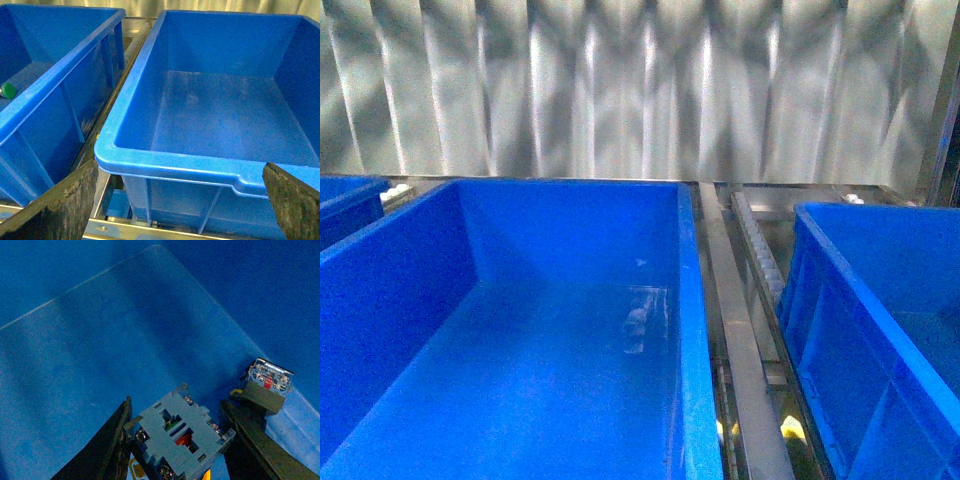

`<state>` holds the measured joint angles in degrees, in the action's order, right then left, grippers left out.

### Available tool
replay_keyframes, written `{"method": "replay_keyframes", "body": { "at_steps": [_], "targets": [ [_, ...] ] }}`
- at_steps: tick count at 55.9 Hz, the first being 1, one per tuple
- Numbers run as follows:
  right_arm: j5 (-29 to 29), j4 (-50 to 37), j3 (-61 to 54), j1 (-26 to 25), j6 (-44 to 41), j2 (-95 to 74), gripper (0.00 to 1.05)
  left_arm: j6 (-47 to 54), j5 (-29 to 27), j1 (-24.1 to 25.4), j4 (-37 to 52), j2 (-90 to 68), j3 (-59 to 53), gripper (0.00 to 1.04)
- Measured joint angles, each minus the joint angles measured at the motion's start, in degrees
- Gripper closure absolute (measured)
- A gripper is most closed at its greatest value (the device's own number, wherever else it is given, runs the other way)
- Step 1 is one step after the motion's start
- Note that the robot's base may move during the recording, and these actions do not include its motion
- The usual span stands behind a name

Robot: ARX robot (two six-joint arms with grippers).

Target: Pick red and yellow buttons and place in box

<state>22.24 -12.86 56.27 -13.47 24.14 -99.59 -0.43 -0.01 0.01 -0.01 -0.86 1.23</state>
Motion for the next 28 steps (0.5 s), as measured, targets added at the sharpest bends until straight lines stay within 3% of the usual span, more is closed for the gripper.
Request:
{"method": "replay_keyframes", "body": {
  "at_steps": [19,28],
  "targets": [
    [-1.84,1.36,7.23,-2.19,-3.41,-9.42,0.62,0.0,0.0,0.0,0.0,0.0,0.0,0.08],
    [-2.08,1.14,8.17,-2.56,-4.13,-10.4,0.39,0.0,0.0,0.0,0.0,0.0,0.0,0.08]
  ]
}}
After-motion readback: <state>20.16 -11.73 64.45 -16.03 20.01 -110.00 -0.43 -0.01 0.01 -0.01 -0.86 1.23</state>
